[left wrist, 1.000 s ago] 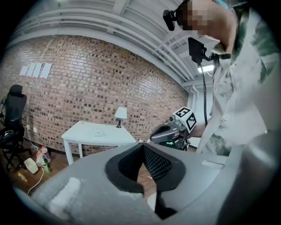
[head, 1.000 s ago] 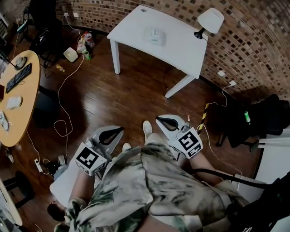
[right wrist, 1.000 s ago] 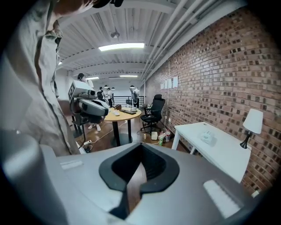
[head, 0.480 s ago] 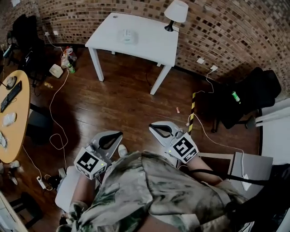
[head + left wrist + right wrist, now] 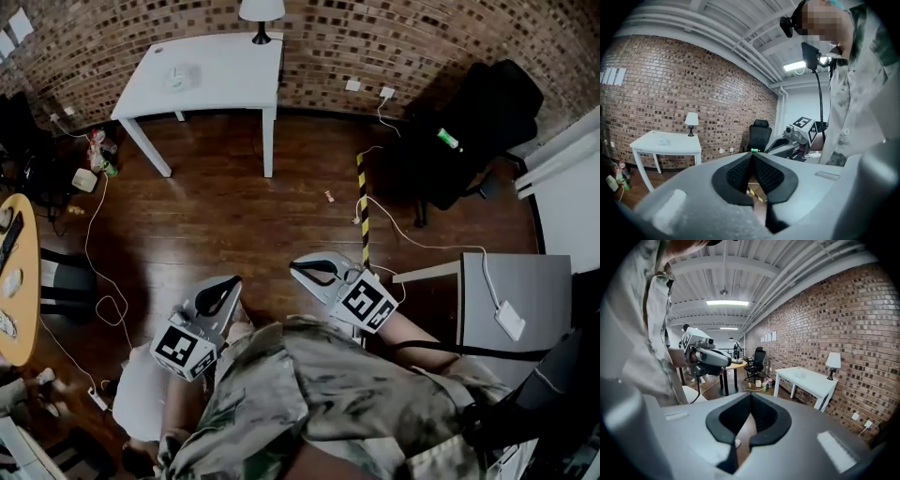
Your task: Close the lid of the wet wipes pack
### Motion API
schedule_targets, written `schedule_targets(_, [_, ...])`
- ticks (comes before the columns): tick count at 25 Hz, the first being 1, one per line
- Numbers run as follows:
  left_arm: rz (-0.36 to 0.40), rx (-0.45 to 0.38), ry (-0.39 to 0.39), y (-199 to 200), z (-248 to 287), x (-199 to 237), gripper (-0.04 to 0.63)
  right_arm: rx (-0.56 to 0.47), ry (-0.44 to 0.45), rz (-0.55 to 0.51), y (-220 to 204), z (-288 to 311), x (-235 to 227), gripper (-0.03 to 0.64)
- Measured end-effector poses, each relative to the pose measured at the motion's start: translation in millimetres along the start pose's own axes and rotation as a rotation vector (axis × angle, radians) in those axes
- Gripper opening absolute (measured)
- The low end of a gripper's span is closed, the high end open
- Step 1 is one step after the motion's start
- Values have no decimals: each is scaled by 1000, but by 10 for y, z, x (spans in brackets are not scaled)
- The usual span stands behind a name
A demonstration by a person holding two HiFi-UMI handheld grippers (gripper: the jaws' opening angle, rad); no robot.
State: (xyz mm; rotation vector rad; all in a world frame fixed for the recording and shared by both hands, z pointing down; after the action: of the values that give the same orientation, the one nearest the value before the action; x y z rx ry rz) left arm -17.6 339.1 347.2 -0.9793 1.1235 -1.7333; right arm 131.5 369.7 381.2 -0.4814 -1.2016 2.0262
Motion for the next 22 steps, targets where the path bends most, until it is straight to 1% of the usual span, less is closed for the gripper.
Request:
schedule_targets(4, [-37,30,46,-25,-22,-461,2,-1,45,-39,-147,-254,164,6])
schedule_targets(6, [-54,46,51,-102,-65,-667,2,-5,66,-45,-196,-359,274,6])
schedule_targets(9, [-49,59,46,-171,-115,-883,2,-10,68,-49,-263,-459,419,7])
schedule_targets(15, [-15,34,32,-135,-318,-1042,2,-48,70,-55,-137,-489,741,6])
schedule_targets(22, [-14,31,31,-328,-902,-1091,2,-73,59,-53,67,-330,1247,6])
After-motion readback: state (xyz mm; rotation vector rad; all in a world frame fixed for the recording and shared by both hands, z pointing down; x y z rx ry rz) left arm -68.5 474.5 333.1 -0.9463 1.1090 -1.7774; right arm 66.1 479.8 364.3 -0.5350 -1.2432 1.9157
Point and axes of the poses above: the fingertips, and each gripper's own axes: z forward along the fingers, x to its left, y out of its top, the point moved 4 cm from there along -z, backward along the fingers, and after that the axes turned 5 degrees about x, right-handed, at the moved point
